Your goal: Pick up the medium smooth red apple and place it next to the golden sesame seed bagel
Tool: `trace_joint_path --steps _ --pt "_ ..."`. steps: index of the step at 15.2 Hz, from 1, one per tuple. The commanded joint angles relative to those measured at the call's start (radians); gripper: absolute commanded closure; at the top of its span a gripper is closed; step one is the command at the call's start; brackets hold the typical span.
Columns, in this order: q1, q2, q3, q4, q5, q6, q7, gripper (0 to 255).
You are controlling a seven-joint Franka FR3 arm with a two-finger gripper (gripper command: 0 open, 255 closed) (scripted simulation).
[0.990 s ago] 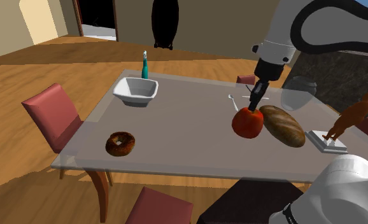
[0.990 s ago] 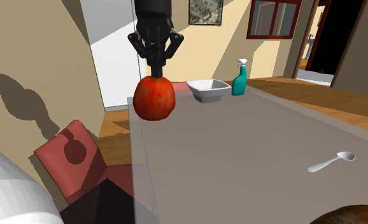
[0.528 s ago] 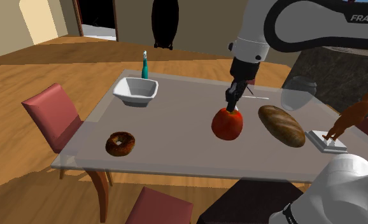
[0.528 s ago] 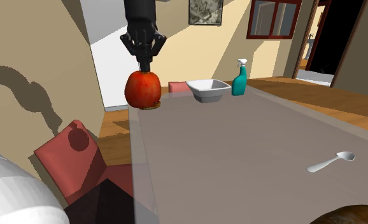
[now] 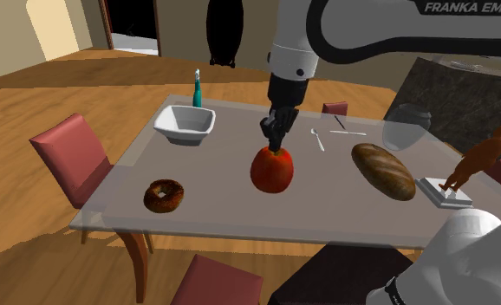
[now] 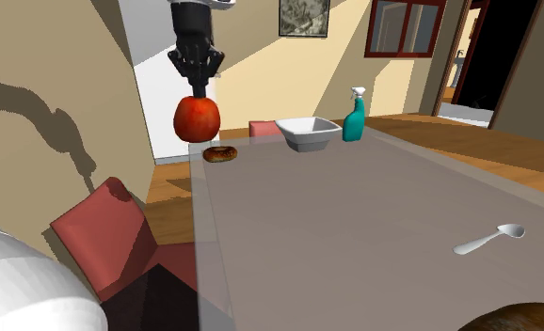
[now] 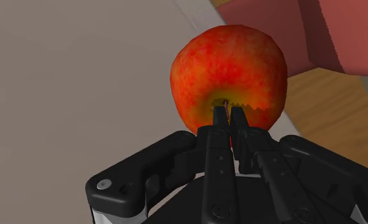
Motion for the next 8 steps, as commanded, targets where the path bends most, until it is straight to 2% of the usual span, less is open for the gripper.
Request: trace_joint_path --steps 1,8 --pt "0.01 0.065 0.03 0.059 -0.006 0.008 0.044 255" --pt "0.059 0.316 0.118 0.329 -0.069 -0.019 0.198 255"
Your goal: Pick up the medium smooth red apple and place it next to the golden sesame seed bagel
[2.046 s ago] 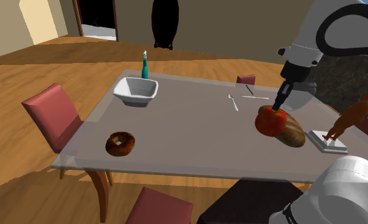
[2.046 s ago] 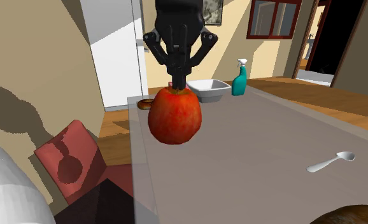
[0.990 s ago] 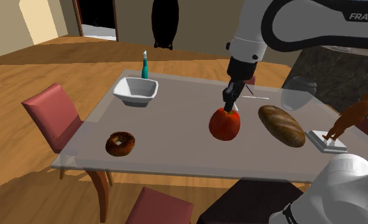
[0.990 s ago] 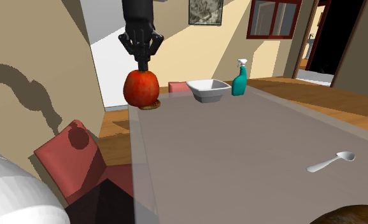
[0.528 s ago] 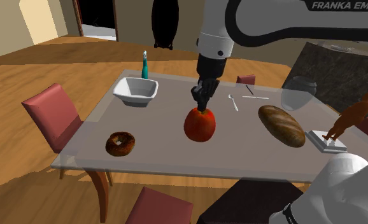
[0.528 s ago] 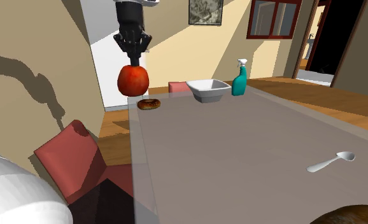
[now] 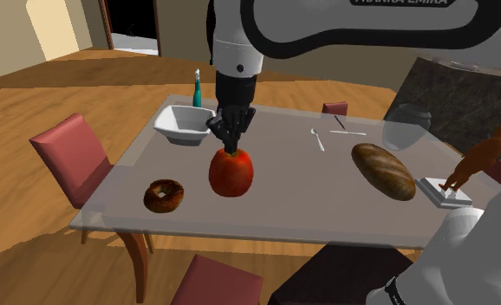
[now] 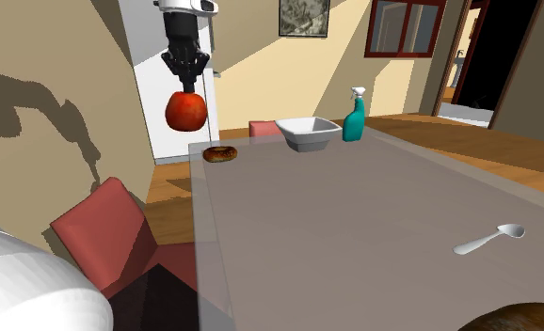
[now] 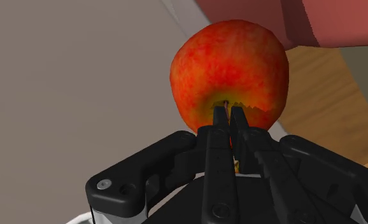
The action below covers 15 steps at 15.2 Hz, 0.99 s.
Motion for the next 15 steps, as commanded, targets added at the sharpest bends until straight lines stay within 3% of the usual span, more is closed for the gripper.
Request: trace_joint_path --steps 1,15 --pt "0.021 0.078 0.023 0.091 -0.026 -0.016 0.047 255" --pt "0.02 0.077 0.02 -0.1 -0.025 0.173 0.045 255"
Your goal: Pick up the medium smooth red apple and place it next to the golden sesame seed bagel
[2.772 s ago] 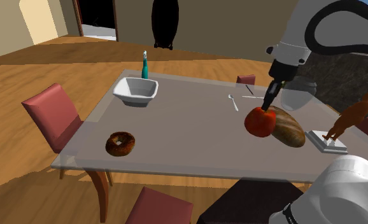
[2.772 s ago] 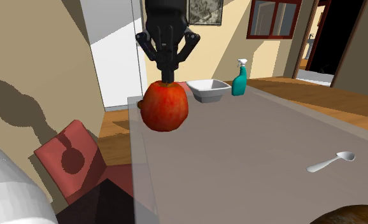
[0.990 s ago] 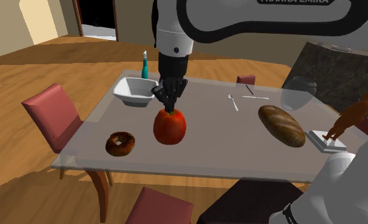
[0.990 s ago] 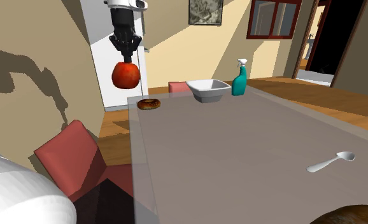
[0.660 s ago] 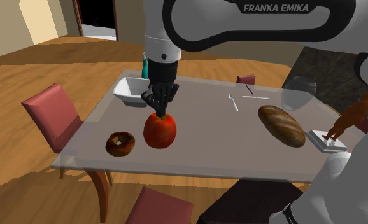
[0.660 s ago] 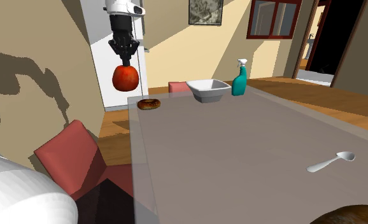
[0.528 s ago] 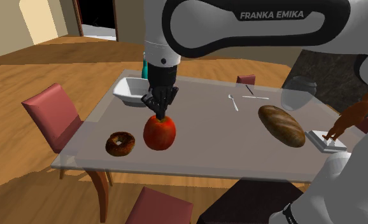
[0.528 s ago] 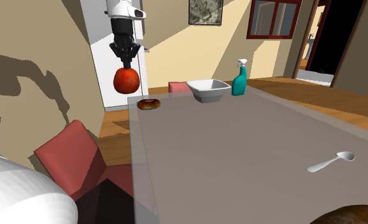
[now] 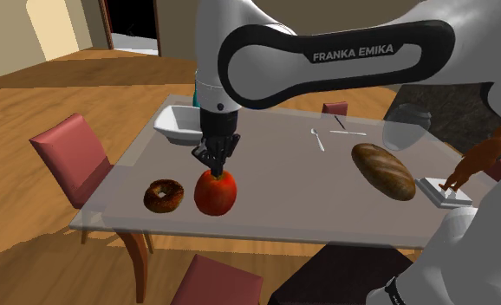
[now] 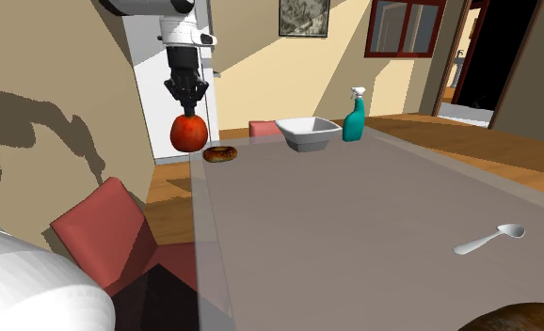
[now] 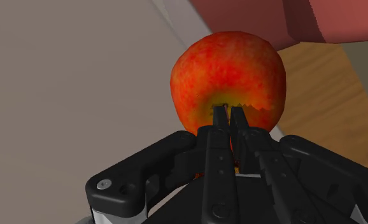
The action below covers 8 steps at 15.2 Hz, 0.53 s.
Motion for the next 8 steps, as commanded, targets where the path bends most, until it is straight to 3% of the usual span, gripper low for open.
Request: trace_joint_path --steps 1,8 --pt "0.0 0.001 0.0 -0.027 -0.001 0.029 -0.001 255" --pt "0.001 0.019 0.0 -0.101 -0.008 0.12 0.003 255"
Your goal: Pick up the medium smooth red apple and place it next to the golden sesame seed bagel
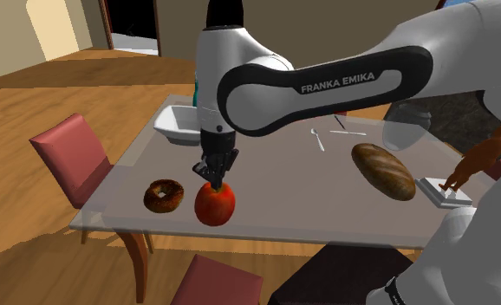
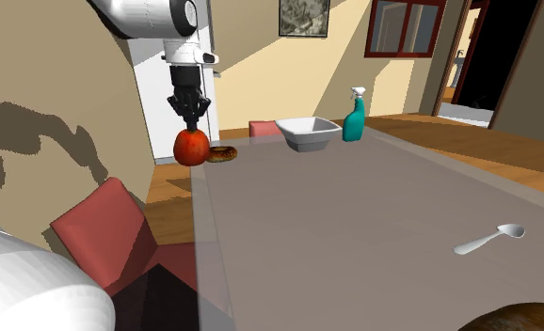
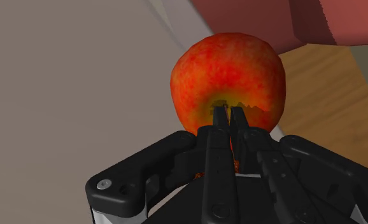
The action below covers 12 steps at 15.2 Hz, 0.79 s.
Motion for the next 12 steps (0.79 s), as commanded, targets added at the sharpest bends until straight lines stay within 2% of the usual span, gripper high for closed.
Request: trace_joint_path --steps 1,9,12 --pt "0.001 0.007 0.0 -0.017 -0.003 0.024 0.003 255" --pt "0.004 0.043 0.0 -0.088 -0.018 0.129 0.012 255" --pt "0.004 0.043 0.0 -0.088 -0.018 0.129 0.012 255"
